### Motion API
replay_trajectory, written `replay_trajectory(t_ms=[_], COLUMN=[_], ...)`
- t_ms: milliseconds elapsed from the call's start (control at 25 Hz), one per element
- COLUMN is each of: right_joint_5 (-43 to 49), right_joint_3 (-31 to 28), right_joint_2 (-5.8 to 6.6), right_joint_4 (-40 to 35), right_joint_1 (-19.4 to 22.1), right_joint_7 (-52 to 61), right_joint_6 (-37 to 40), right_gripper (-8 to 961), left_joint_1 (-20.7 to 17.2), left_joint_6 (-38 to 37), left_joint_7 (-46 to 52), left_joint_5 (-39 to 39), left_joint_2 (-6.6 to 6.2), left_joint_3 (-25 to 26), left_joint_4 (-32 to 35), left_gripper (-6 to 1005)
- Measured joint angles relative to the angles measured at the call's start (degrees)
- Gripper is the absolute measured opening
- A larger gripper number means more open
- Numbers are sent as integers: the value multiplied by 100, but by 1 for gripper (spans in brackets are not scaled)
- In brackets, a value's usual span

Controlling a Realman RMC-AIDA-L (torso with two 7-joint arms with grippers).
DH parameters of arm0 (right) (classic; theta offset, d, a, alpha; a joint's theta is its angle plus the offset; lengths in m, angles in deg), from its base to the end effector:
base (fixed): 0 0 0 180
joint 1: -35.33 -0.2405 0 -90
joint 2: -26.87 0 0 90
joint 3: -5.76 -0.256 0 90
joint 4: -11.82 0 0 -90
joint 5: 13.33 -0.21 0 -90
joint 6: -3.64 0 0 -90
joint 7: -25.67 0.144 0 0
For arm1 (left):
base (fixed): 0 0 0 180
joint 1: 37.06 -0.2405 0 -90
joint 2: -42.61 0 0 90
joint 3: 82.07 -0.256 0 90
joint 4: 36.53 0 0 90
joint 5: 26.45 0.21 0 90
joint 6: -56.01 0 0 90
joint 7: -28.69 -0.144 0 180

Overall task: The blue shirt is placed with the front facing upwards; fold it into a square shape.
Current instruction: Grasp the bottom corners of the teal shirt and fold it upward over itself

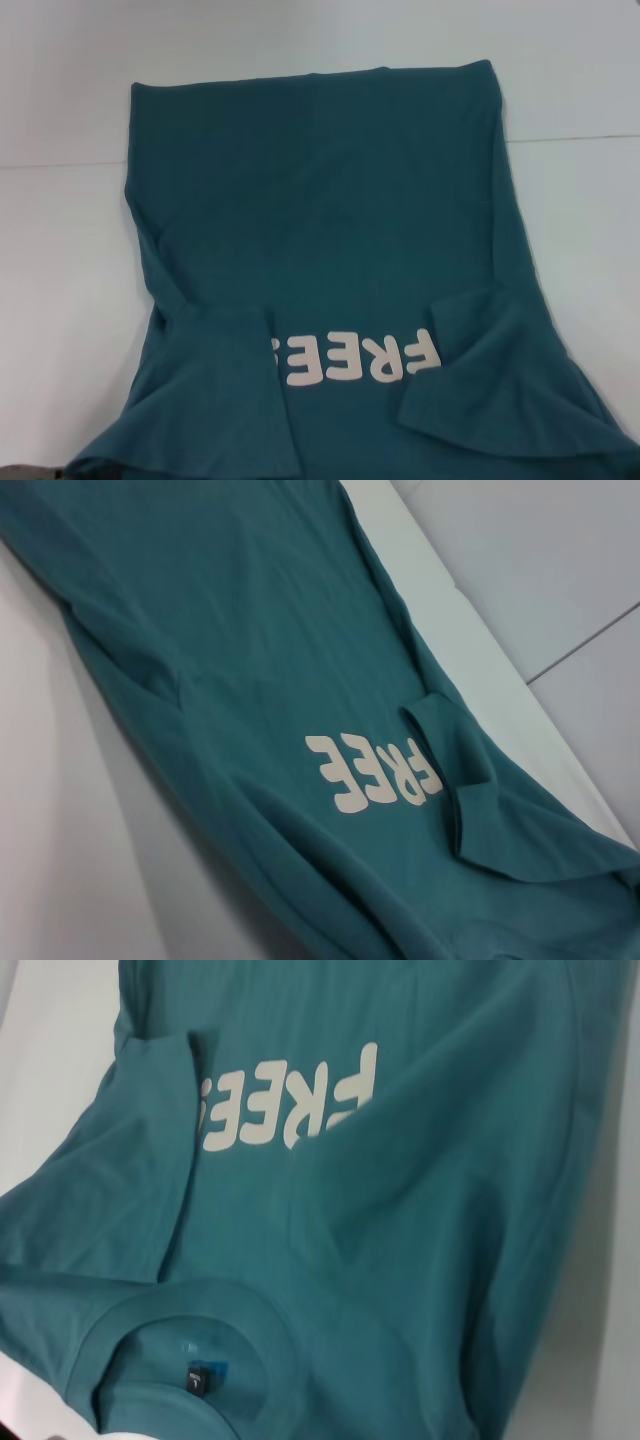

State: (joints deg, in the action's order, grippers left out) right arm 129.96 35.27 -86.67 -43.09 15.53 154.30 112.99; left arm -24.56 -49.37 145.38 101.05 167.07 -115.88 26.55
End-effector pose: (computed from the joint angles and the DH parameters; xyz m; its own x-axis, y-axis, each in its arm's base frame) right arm 0.3504 0.2380 0.0847 0.1754 -0.9734 -0.1472 -0.9844 -0.1756 -0.0120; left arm -0.3146 0.2290 0.0372 0.3816 0.8430 0.3791 0.8982 -0.4350 0.0631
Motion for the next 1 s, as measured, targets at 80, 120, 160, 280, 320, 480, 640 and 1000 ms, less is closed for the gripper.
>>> replay_trajectory(t_ms=[80,120,160,280,320,480,640,1000], right_joint_5=[2,0,-5,-4,1,12,-9,-24], right_joint_3=[-3,-17,-39,-165,-195,-250,-305,-566], right_joint_2=[13,29,39,61,63,60,48,189], right_joint_4=[-6,-6,-7,-10,-12,-18,23,117], right_joint_1=[107,182,226,328,348,431,365,-554], right_joint_7=[-8,-23,-43,-112,-126,-174,-216,-10], right_joint_6=[48,73,90,177,206,265,250,-101], right_gripper=[80,81,82,85,86,91,95,105], left_joint_1=[-29,-51,-67,-64,-60,-67,-29,761], left_joint_6=[-13,-35,-63,-85,-115,-262,-221,177], left_joint_7=[-1,-5,-9,-7,-4,1,3,45], left_joint_5=[5,7,8,10,11,12,12,12], left_joint_2=[1,2,4,1,0,-1,-16,-284], left_joint_3=[3,12,31,49,51,54,67,59], left_joint_4=[0,0,2,10,24,84,51,-425], left_gripper=[99,99,100,101,102,104,107,112])
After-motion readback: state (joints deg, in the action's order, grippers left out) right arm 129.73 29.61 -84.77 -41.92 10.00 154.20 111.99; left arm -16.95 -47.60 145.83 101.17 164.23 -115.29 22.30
